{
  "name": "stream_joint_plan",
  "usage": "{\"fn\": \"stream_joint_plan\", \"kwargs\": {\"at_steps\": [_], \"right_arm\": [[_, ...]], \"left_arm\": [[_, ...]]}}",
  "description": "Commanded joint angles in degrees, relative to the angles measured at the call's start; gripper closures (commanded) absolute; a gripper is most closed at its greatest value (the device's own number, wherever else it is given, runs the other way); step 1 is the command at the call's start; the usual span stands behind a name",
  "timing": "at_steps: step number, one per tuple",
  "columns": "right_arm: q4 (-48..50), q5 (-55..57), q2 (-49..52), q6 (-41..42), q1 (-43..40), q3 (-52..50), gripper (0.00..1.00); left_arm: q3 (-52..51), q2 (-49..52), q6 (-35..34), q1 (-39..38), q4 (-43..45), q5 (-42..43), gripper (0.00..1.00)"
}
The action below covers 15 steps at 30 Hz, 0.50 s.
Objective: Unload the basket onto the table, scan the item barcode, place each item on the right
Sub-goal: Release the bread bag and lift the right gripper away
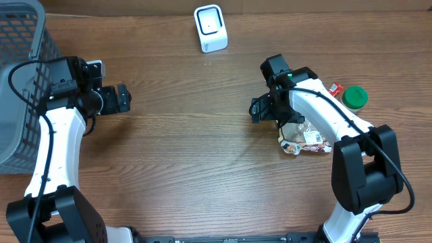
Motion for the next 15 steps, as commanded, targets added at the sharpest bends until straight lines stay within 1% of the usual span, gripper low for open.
{"fn": "stream_joint_plan", "kwargs": {"at_steps": [1, 11, 15], "right_arm": [[0.87, -0.31, -1.05, -0.42, -0.2, 1.07, 0.0], [1.07, -0.31, -3.19, -0.42, -0.2, 1.07, 0.0], [1.07, -0.31, -7.65, -0.42, -0.22, 1.07, 0.0]], "left_arm": [[0.81, 0.31, 0.7, -0.09, 0.2, 0.48, 0.0], [0.81, 0.31, 0.7, -0.09, 0.22, 0.48, 0.0], [0.81, 0.31, 0.7, -0.09, 0.2, 0.48, 0.01]]}}
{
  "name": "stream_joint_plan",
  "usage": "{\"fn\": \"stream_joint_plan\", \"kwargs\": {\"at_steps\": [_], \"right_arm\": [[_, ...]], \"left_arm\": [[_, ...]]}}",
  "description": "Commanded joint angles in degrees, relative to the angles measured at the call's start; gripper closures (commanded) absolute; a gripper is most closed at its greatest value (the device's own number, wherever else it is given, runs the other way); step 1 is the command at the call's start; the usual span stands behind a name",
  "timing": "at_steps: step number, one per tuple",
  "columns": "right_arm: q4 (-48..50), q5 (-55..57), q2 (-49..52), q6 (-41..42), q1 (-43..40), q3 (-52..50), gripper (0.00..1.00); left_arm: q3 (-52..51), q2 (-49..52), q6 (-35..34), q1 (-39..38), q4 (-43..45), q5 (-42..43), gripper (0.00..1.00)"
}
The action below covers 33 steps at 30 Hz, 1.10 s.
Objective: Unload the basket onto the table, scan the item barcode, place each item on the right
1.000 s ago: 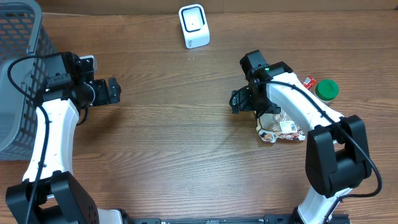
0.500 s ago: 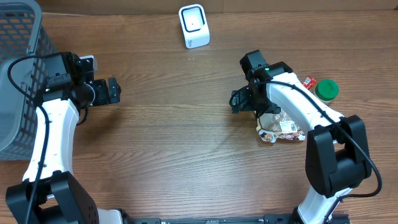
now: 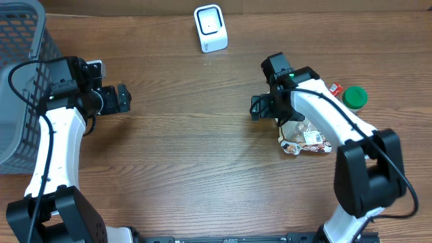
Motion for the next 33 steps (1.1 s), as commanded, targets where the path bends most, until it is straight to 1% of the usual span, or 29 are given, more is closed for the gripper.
{"fn": "stream_joint_plan", "kwargs": {"at_steps": [1, 2, 25, 29, 33], "right_arm": [[0.24, -0.31, -9.38, -0.42, -0.22, 1.07, 0.0], [0.24, -0.31, -12.55, -0.42, -0.22, 1.07, 0.0], [0.15, -0.31, -54.99, -0.42, -0.22, 1.07, 0.0], [0.13, -0.31, -60.37, -0.42, -0.22, 1.07, 0.0], [-0.04, -0.31, -62.66, -0.42, -0.22, 1.07, 0.0]], "left_arm": [[0.81, 0.31, 0.7, -0.11, 0.2, 0.48, 0.0], [0.81, 0.31, 0.7, -0.09, 0.2, 0.48, 0.0], [0.81, 0.31, 0.7, -0.09, 0.22, 0.48, 0.0], [0.81, 0.31, 0.7, -0.09, 0.2, 0.48, 0.0], [0.81, 0.31, 0.7, -0.09, 0.2, 0.48, 0.01]]}}
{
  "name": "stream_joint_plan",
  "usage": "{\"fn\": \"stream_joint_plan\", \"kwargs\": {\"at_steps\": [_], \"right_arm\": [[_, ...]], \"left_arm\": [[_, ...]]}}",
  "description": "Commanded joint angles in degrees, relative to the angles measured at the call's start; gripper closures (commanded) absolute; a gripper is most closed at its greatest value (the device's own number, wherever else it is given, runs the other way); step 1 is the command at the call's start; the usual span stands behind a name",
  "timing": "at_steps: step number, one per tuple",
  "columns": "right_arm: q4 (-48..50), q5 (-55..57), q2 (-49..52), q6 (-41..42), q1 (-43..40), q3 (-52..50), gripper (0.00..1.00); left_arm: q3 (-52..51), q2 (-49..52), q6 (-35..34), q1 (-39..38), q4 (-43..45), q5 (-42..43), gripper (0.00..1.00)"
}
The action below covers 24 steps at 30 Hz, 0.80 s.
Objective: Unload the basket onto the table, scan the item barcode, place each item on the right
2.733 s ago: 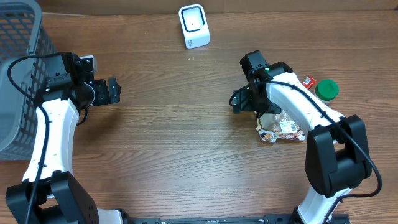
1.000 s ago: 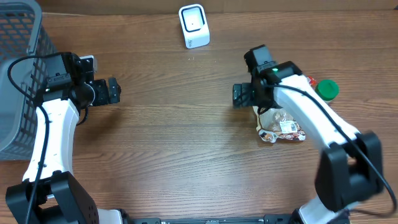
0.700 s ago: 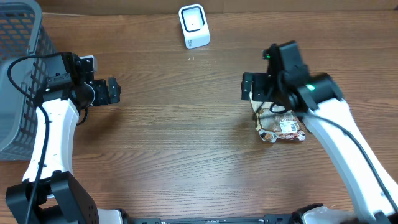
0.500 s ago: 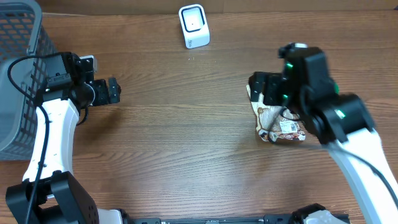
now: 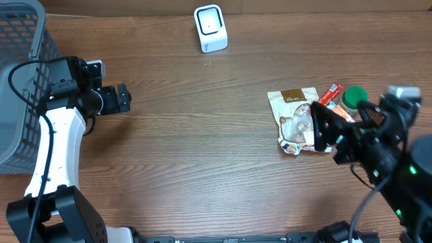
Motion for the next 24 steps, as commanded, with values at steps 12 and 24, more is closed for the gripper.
{"fn": "stream_joint_plan", "kwargs": {"at_steps": [12, 24], "right_arm": [[-0.26, 2.12, -3.74, -0.42, -0.28, -0.33, 0.0], [5.01, 2.49, -21.35, -0.35, -3.13, -19.85, 0.0]], "left_arm": [[0.81, 0.31, 0.7, -0.09, 0.2, 0.48, 0.01], [0.81, 0.31, 0.7, -0.09, 0.2, 0.48, 0.0]]}}
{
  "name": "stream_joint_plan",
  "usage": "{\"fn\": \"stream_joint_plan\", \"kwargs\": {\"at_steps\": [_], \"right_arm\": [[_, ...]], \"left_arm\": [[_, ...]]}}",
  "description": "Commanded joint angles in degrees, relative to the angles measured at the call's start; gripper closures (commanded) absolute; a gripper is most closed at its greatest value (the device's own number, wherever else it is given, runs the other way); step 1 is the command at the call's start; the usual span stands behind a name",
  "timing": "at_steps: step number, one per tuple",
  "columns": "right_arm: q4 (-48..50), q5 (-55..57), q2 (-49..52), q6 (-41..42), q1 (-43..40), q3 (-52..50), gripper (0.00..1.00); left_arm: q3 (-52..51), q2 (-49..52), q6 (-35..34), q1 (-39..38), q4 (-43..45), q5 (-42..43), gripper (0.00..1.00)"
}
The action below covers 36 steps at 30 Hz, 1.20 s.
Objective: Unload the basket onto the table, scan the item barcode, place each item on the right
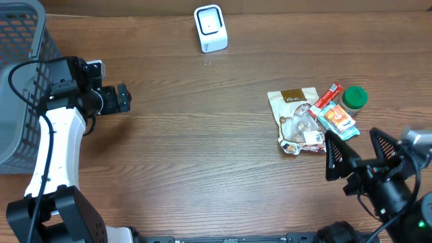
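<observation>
The white barcode scanner point(210, 28) stands at the table's far edge. At the right lies a pile of items: a clear snack bag with a brown label point(295, 116), an orange and teal packet point(335, 118), a small red packet point(331, 92) and a green lid point(355, 98). My right gripper point(358, 156) is high up, near the camera, at the lower right, just in front of the pile. It is open and holds nothing. My left gripper point(124, 98) hangs over the left of the table, far from the items; its jaw gap does not show.
A grey mesh basket point(19, 81) fills the far left corner, beside the left arm. Bare wooden table point(202, 148) lies between the two arms and in front of the scanner.
My right gripper has moved from over the right part of the pile to the lower right, nearer the table's front, uncovering the orange packet. The items and the left arm have not moved.
At the two oldest moments my right arm reached across the pile, its gripper low at the bag's left side. Then the arm was drawn back and raised, gripper open over the items. Now it sits in front of the pile, empty. The left arm stayed still.
</observation>
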Motion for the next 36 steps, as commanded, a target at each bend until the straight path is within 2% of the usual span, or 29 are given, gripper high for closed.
{"fn": "stream_joint_plan", "kwargs": {"at_steps": [1, 5, 10, 17, 24, 26, 36], "right_arm": [[2.99, 0.52, -5.44, -0.35, -1.97, -7.28, 0.0], [9.92, 0.33, -12.11, -0.24, -4.15, -16.68, 0.0], [25.53, 0.35, -20.09, -0.5, -5.62, -31.1, 0.0], [50.42, -1.62, -25.92, -3.52, -5.62, -45.94, 0.0], [69.51, -4.35, -28.13, -8.9, -6.75, -55.45, 0.0], [71.97, -5.14, -28.13, -9.94, -7.34, -56.85, 0.0], [72.13, -5.9, -28.13, -10.73, -9.18, -62.99, 0.0]], "left_arm": [[0.81, 0.31, 0.7, -0.09, 0.2, 0.5, 0.0], [0.81, 0.31, 0.7, -0.09, 0.2, 0.5, 0.0], [0.81, 0.31, 0.7, -0.09, 0.2, 0.5, 0.0], [0.81, 0.31, 0.7, -0.09, 0.2, 0.5, 0.0], [0.81, 0.31, 0.7, -0.11, 0.2, 0.5, 0.0], [0.81, 0.31, 0.7, -0.09, 0.2, 0.5, 0.0], [0.81, 0.31, 0.7, -0.11, 0.2, 0.5, 0.0]]}}
